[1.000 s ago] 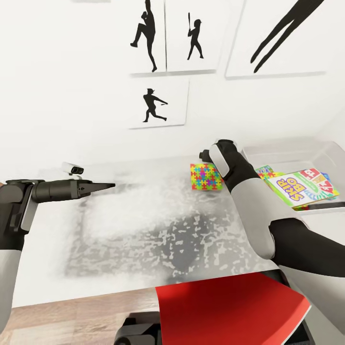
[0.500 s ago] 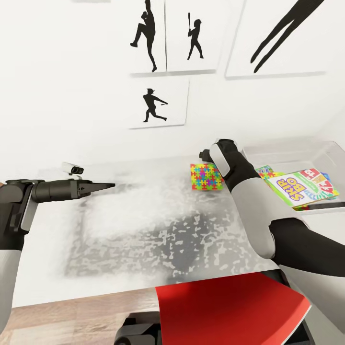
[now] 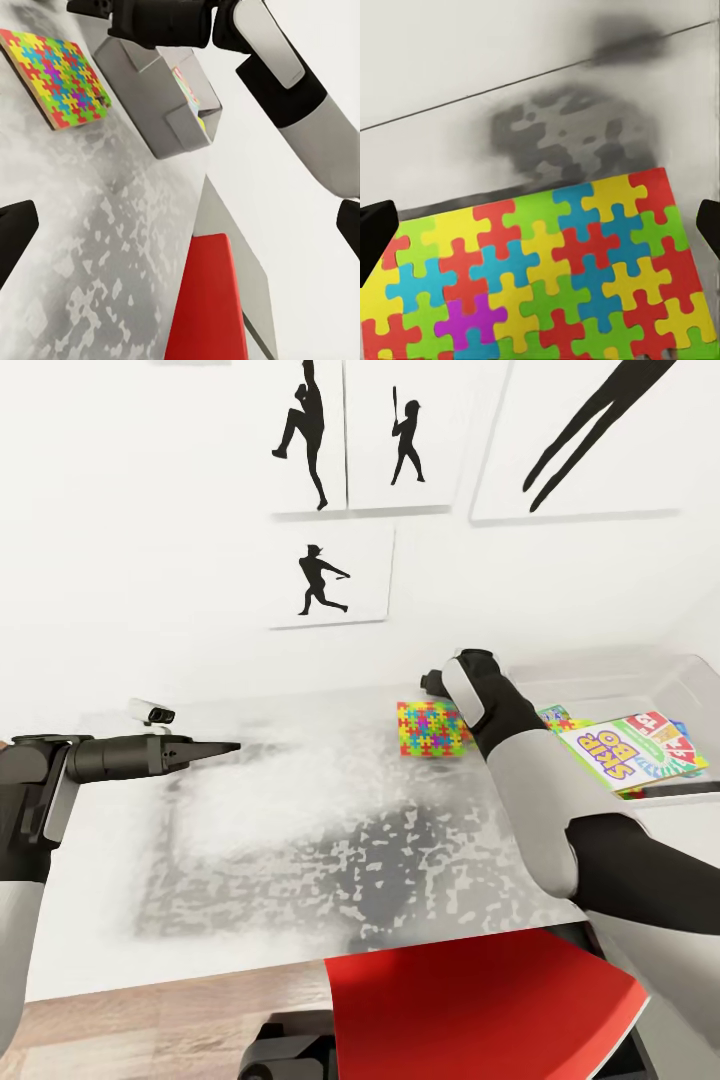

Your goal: Put all the toys in the child's room - the three board games (two on the bed and one on the table), the two jigsaw puzzles on the table, and the tennis ball on the table - inside the toy box on the table in the child's room.

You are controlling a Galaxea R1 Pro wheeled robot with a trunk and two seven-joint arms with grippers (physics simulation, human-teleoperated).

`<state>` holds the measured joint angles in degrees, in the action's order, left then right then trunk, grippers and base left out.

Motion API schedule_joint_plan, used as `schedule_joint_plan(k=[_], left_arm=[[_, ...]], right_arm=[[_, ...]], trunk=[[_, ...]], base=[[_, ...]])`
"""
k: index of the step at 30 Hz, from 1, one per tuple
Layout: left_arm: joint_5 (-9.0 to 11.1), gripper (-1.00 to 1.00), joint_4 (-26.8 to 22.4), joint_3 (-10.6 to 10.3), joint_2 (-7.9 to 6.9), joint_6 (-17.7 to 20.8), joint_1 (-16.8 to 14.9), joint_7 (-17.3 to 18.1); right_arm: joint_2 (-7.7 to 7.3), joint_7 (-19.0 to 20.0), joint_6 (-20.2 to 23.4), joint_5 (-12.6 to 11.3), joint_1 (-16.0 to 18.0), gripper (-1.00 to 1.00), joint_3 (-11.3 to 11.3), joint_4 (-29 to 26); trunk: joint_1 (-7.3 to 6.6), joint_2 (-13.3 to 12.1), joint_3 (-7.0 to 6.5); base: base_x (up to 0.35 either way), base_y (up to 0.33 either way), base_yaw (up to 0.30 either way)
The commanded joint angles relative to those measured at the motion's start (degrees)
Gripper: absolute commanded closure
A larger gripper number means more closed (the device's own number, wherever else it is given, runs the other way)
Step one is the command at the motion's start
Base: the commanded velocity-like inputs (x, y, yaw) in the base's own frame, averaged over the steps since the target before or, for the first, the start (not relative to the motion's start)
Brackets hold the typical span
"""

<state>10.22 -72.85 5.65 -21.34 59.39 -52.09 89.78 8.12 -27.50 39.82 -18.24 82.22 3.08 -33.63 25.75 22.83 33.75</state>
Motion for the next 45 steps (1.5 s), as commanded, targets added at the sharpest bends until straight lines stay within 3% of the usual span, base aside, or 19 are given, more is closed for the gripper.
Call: schedule_joint_plan(k=[1, 8, 31, 45], left_arm=[[0.0, -1.00, 0.0, 0.0, -0.02, 0.6, 0.0, 0.2], [0.0, -1.00, 0.0, 0.0, -0.02, 0.6, 0.0, 0.2], [0.0, -1.00, 0.0, -0.1, 0.00, 0.6, 0.0, 0.2], [-0.2, -1.00, 0.0, -0.1, 0.07, 0.6, 0.0, 0.2]], right_arm=[[-0.35, -0.5, 0.1, -0.7, 0.0, -1.00, 0.3, 0.0], [-1.03, -0.5, 0.0, -0.7, -0.1, -1.00, 0.3, 0.0], [-1.22, -0.6, -0.3, -0.7, -0.1, -1.00, 0.2, 0.0], [-1.19, -0.7, -3.1, -0.8, -0.1, -1.00, 0.2, 0.6]], trunk=[[0.03, 0.1, 0.08], [0.03, 0.1, 0.08], [0.03, 0.1, 0.08], [0.03, 0.1, 0.08]], base=[[0.000, 0.000, 0.000], [0.000, 0.000, 0.000], [0.000, 0.000, 0.000], [0.000, 0.000, 0.000]])
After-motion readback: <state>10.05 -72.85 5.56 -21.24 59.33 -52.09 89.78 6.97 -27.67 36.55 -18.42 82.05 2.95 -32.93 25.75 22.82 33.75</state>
